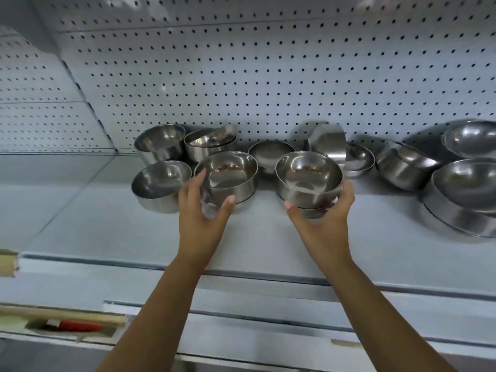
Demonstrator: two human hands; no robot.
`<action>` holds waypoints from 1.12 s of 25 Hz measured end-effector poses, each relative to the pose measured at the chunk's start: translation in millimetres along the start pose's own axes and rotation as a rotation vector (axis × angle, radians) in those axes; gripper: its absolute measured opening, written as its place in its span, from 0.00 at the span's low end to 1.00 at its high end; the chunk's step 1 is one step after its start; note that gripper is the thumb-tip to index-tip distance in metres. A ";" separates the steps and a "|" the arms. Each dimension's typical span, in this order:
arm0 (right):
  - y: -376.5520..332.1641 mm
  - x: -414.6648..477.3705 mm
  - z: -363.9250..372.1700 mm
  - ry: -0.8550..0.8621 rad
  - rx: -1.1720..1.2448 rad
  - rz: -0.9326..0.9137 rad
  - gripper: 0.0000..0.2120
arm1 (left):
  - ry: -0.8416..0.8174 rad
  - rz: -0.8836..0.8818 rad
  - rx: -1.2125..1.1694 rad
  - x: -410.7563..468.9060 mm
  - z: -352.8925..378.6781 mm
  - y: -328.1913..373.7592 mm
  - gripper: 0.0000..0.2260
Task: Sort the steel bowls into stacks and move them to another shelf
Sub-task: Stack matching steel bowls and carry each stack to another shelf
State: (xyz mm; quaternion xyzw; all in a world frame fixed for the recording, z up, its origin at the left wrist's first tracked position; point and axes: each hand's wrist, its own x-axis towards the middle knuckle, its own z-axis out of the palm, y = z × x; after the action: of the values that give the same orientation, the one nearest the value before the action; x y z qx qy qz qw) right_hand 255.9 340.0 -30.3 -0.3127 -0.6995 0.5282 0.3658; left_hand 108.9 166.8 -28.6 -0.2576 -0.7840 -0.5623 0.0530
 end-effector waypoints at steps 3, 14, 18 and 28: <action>3.3 8.5 2.2 0.027 0.031 -0.055 0.54 | 0.010 0.030 -0.034 0.9 2.3 -6.5 0.29; 11.3 13.0 2.5 0.040 0.033 -0.053 0.49 | 0.112 0.081 -0.107 -6.4 -3.8 1.6 0.22; 12.2 14.6 0.3 0.034 0.036 -0.046 0.43 | 0.098 0.215 -0.110 -31.4 -14.4 -5.7 0.25; 16.4 16.6 -1.2 0.101 0.096 -0.069 0.35 | -0.070 0.353 -0.036 -72.5 -28.8 -23.5 0.29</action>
State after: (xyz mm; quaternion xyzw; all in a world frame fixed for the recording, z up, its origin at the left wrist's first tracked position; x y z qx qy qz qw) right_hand 248.8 358.3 -43.0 -0.2967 -0.6644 0.5317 0.4334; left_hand 154.5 110.1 -65.2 -0.4118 -0.7178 -0.5488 0.1190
